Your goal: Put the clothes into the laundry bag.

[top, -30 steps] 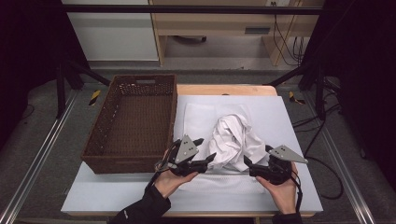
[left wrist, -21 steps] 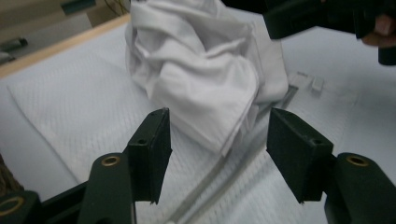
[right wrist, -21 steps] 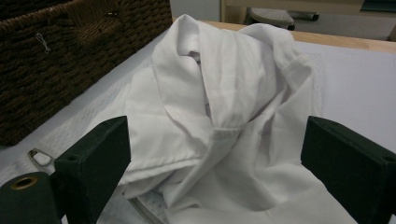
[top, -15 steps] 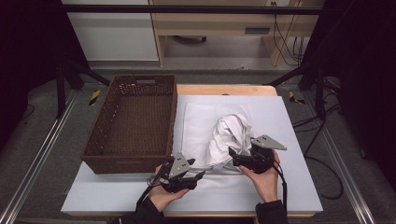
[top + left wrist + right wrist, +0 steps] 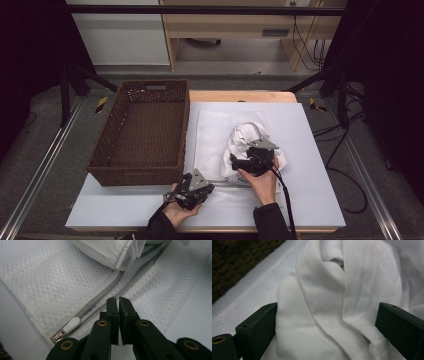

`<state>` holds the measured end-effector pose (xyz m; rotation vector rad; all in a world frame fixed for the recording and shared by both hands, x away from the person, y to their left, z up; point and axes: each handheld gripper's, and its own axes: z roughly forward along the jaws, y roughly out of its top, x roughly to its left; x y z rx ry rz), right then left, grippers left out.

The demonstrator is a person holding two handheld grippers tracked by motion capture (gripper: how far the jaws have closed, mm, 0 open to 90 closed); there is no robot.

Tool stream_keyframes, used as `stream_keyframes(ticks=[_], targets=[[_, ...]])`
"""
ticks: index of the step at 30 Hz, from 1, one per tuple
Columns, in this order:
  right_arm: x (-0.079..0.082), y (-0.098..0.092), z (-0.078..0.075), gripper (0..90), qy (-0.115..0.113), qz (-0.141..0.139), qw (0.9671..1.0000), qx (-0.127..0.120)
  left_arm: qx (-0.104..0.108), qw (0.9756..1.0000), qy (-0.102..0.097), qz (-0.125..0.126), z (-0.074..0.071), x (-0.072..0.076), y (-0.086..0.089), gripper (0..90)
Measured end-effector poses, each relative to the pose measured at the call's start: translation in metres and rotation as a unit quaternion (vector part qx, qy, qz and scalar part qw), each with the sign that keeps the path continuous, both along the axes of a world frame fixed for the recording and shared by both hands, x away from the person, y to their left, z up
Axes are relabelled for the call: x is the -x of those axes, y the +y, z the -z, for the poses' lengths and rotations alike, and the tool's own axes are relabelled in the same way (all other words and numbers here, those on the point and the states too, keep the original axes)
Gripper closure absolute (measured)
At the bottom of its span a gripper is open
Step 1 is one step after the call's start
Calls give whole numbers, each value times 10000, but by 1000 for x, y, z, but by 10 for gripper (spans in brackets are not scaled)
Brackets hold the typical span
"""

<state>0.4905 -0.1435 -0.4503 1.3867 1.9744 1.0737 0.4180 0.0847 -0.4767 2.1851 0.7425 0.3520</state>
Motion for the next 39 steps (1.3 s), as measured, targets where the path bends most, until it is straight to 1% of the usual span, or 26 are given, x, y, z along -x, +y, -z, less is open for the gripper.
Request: stream_keyframes(ticks=[2,3,4,6,7,8,9,10,12,13,14,16,18,19,22,23,24,26,28,30,32,35,36,37,39], targets=[[-3,2,6,69,133,23,9997,209,-32,10000,30,7,3,0,0,875],[-4,2,8,88,135,37,9996,242,-42,10000,57,17,5,-1,0,876],[-5,1,11,122,164,26,9996,218,-57,10000,64,14,6,-1,0,877],[-6,0,17,171,262,35,9994,229,-41,10000,55,13,7,-1,0,881],[-7,-2,20,213,306,53,9990,314,-49,10000,53,16,7,-1,0,882],[-7,-3,23,264,338,83,9986,399,-51,10000,54,20,7,-1,0,883],[-7,-6,25,306,364,99,9985,394,-51,10000,55,23,7,-1,0,884],[-7,-8,25,367,374,109,9986,370,-51,10000,61,20,7,-1,0,884],[-6,-10,23,484,411,93,9984,366,-53,10000,67,27,7,-1,0,884],[-5,-12,20,595,387,118,9986,339,-57,10000,68,32,7,-1,0,884],[-4,-15,17,678,348,174,9986,346,-64,10000,64,37,7,-1,0,884],[-3,-24,11,744,411,164,9988,206,-68,9999,67,42,6,-2,0,884],[1,-35,5,759,457,196,9987,78,-74,9999,67,45,6,-2,0,884],[3,-42,2,761,449,197,9988,60,-76,9999,65,52,6,-2,0,884],[9,-60,-6,761,313,365,9981,394,-83,9999,57,35,6,-1,-1,884],[11,-68,-9,761,287,385,9978,463,-88,9999,54,35,6,-1,-1,884],[12,-76,-10,760,266,336,9979,485,-90,9999,52,33,6,-1,-1,884],[15,-89,-12,757,321,277,9982,424,-73,9999,71,31,6,-1,0,884],[16,-100,-11,750,343,182,9983,437,-51,9999,82,35,7,-2,0,883],[16,-105,-7,740,364,108,9983,451,-58,10000,70,32,7,-1,0,882],[16,-106,-1,727,350,89,9983,457,-68,9999,65,38,6,-1,0,877],[15,-104,9,699,244,122,9985,470,-86,9999,48,50,6,-1,-1,871],[14,-103,13,683,204,191,9985,476,-88,9999,47,51,6,-1,-1,870],[14,-103,15,675,122,209,9986,473,-89,9999,46,52,6,-1,-1,869],[15,-101,16,639,96,290,9987,419,-80,9999,46,51,6,-1,0,869]])
